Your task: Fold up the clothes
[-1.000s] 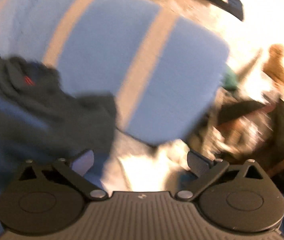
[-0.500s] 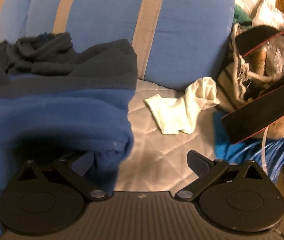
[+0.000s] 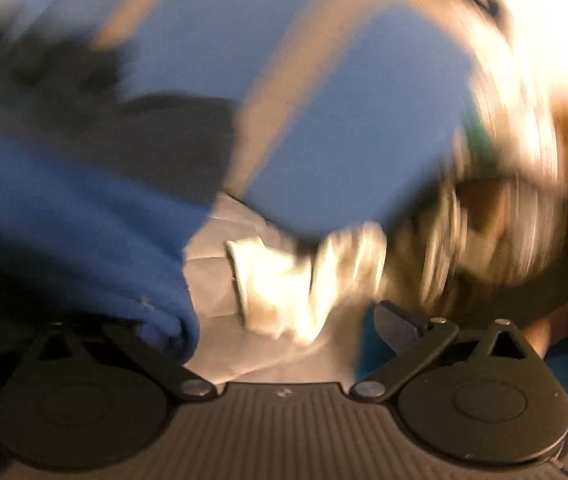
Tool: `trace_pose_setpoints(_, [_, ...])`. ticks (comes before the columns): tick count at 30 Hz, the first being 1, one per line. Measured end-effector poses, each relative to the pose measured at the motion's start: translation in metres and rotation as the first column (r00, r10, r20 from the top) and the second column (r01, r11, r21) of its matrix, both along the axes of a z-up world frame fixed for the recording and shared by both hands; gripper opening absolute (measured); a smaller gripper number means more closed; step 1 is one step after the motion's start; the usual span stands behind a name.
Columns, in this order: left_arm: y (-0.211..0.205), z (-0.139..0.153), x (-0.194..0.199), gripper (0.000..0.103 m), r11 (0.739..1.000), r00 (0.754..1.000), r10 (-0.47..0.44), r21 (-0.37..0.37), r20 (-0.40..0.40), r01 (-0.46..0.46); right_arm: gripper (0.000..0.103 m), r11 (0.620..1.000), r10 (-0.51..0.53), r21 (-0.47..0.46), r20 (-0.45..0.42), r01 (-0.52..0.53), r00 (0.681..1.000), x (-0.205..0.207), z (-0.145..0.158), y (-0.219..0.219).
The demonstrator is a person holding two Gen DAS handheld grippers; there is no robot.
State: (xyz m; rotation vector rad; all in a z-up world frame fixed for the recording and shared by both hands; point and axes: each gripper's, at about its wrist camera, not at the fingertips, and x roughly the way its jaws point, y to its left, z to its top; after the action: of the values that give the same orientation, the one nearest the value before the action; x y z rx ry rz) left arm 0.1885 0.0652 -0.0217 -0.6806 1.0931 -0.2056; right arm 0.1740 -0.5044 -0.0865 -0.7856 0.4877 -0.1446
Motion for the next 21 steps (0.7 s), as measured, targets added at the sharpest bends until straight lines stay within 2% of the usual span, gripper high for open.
trace_pose_setpoints(2, [0.003,-0.002,0.001,0.012,1.000,1.000,0.004,-0.007,-0.005,-0.004,0.103,0.987,0.068,-0.145,0.022,-0.064,0.997,-0.005,-0.008,0.010])
trace_pose_setpoints(3, [0.004,-0.002,0.001,0.012,1.000,1.000,0.008,-0.012,-0.005,-0.008,0.103,0.982,0.084,-0.170,0.027,-0.078,0.996,-0.007,-0.007,0.011])
trace_pose_setpoints(9, [0.005,-0.005,0.001,0.012,1.000,1.000,0.018,-0.013,-0.022,-0.018,0.103,0.967,0.171,-0.194,0.017,-0.164,0.985,-0.042,0.006,0.004])
trace_pose_setpoints(12, [0.005,-0.005,0.002,0.012,1.000,0.999,0.018,-0.008,-0.029,-0.018,0.103,0.963,0.130,-0.237,-0.025,-0.132,0.991,-0.058,0.001,-0.005])
trace_pose_setpoints(14, [0.005,-0.003,0.002,0.012,1.000,0.999,0.016,-0.007,-0.029,-0.017,0.103,0.974,0.084,-0.207,-0.032,-0.089,0.996,-0.068,0.003,-0.017])
trace_pose_setpoints(17, [0.004,-0.002,0.003,0.012,1.000,0.999,0.016,-0.005,-0.037,-0.016,0.103,0.994,-0.003,-0.107,-0.015,0.001,1.000,-0.077,0.012,-0.033])
trace_pose_setpoints(21, [0.004,-0.004,0.003,0.012,1.000,0.999,0.014,0.002,-0.052,-0.014,0.103,0.997,-0.071,0.002,0.002,0.071,0.997,-0.083,0.026,-0.043])
